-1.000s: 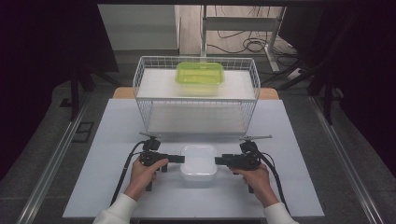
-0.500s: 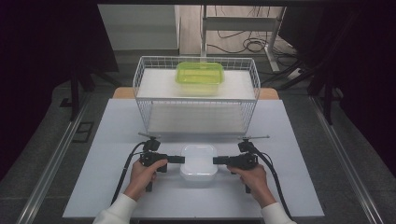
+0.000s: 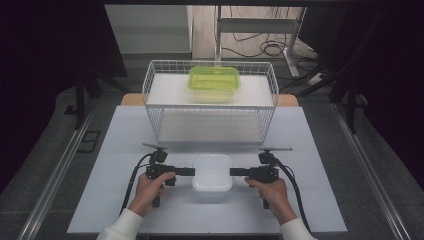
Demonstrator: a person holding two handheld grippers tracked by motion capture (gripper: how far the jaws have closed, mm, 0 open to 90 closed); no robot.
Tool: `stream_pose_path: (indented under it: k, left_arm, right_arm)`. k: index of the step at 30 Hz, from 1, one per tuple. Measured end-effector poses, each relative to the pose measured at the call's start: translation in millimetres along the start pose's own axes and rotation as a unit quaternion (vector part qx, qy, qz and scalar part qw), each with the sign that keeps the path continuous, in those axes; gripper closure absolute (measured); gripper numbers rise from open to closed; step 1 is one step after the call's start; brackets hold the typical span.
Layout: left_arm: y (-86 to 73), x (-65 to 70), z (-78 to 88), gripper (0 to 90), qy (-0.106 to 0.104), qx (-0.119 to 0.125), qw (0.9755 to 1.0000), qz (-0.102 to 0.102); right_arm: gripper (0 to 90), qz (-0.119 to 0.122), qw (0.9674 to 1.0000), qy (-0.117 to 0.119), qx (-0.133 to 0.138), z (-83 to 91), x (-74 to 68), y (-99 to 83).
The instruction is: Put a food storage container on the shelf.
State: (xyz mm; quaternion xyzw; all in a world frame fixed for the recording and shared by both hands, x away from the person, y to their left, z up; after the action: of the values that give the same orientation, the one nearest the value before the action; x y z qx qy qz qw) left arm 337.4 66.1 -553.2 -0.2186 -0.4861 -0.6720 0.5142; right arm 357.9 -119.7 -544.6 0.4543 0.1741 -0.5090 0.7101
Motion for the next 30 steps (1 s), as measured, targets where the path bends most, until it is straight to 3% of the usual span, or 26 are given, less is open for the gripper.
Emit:
stream_pose_path:
  k: [19, 30]
  left_arm:
    - [-0.3, 10.0, 7.5, 80.1, 0.007, 0.022, 0.9991, -0.035]
    - [10.1, 30.7, 21.3, 79.7, 0.012, 0.044, 0.9964, -0.071]
  right_arm:
    - [79.2, 0.053, 0.9985, 0.004, 0.016, 7.8, -13.9, 2.6]
    - [79.1, 0.106, 0.9931, -0.001, 0.049, 20.6, -36.8, 12.9]
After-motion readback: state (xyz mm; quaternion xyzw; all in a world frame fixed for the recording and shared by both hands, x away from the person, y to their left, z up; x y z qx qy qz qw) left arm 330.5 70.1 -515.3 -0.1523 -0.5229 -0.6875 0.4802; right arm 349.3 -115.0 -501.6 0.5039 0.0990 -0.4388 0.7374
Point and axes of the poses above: each handheld gripper's, and its own axes: z roughly backward along the jaws, y roughly out of its top, x roughly to its right, the point moved 10 cm from there along -z, roughly forward along the jaws, and after that the axes turned 1 degree about -y, right-handed, at the moved point
